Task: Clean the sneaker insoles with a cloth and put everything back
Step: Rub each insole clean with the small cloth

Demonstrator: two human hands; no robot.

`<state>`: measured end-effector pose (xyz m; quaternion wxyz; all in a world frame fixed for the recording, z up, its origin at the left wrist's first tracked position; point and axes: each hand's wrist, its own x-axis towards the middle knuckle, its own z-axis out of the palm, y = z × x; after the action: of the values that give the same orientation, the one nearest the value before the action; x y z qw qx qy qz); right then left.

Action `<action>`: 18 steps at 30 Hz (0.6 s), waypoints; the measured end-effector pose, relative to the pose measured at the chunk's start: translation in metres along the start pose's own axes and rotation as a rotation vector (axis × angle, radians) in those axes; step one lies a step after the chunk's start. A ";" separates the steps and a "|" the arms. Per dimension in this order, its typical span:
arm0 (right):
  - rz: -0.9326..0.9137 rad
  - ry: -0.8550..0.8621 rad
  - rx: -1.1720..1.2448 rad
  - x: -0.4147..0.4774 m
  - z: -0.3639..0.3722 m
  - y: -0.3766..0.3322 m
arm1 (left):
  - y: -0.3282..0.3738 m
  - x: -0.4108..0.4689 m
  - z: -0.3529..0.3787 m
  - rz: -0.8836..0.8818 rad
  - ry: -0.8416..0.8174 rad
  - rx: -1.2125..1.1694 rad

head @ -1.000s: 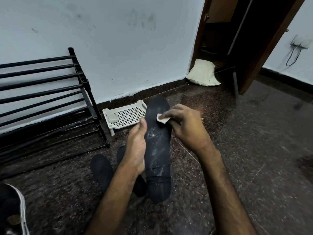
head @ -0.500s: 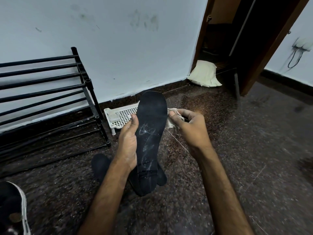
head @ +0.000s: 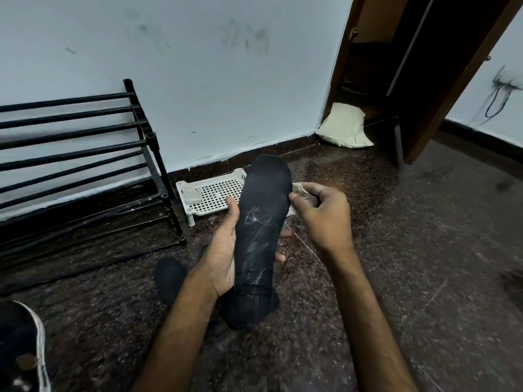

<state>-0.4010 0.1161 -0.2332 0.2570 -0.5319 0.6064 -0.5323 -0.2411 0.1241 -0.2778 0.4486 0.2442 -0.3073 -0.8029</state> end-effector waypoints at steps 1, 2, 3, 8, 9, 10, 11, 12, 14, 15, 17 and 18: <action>-0.117 0.057 -0.207 -0.001 -0.003 -0.001 | 0.000 0.002 0.000 -0.007 0.032 0.003; -0.260 0.108 -0.375 -0.001 -0.005 -0.004 | 0.000 0.004 0.000 -0.007 0.065 0.000; -0.399 0.134 -0.471 -0.002 -0.006 -0.006 | -0.001 0.005 -0.001 -0.003 0.093 -0.006; -0.455 -0.203 -0.608 -0.008 0.000 -0.020 | -0.003 0.008 0.004 0.078 0.209 -0.017; -0.421 -0.268 -0.646 -0.009 0.001 -0.019 | -0.003 0.009 0.006 0.106 0.239 0.001; -0.393 -0.318 -0.666 -0.009 0.002 -0.020 | -0.003 0.008 0.010 0.130 0.273 0.011; -0.360 -0.368 -0.671 -0.010 0.002 -0.020 | -0.003 0.008 0.012 0.143 0.292 0.018; -0.331 -0.416 -0.667 -0.011 0.002 -0.021 | -0.003 0.008 0.014 0.148 0.303 0.024; -0.301 -0.448 -0.670 -0.013 0.004 -0.020 | -0.002 0.008 0.016 0.138 0.310 0.022; -0.308 -0.396 -0.673 -0.014 0.007 -0.019 | -0.002 0.008 0.015 0.130 0.309 0.005; -0.336 -0.207 -0.651 -0.017 0.010 -0.019 | 0.000 0.008 0.018 0.124 0.299 -0.031; -0.342 -0.120 -0.625 -0.018 0.012 -0.019 | 0.000 0.008 0.019 0.113 0.286 -0.043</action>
<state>-0.3777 0.1302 -0.2241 0.0245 -0.7088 0.6260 -0.3243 -0.2583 0.1222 -0.2656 0.5372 0.3287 -0.2365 -0.7399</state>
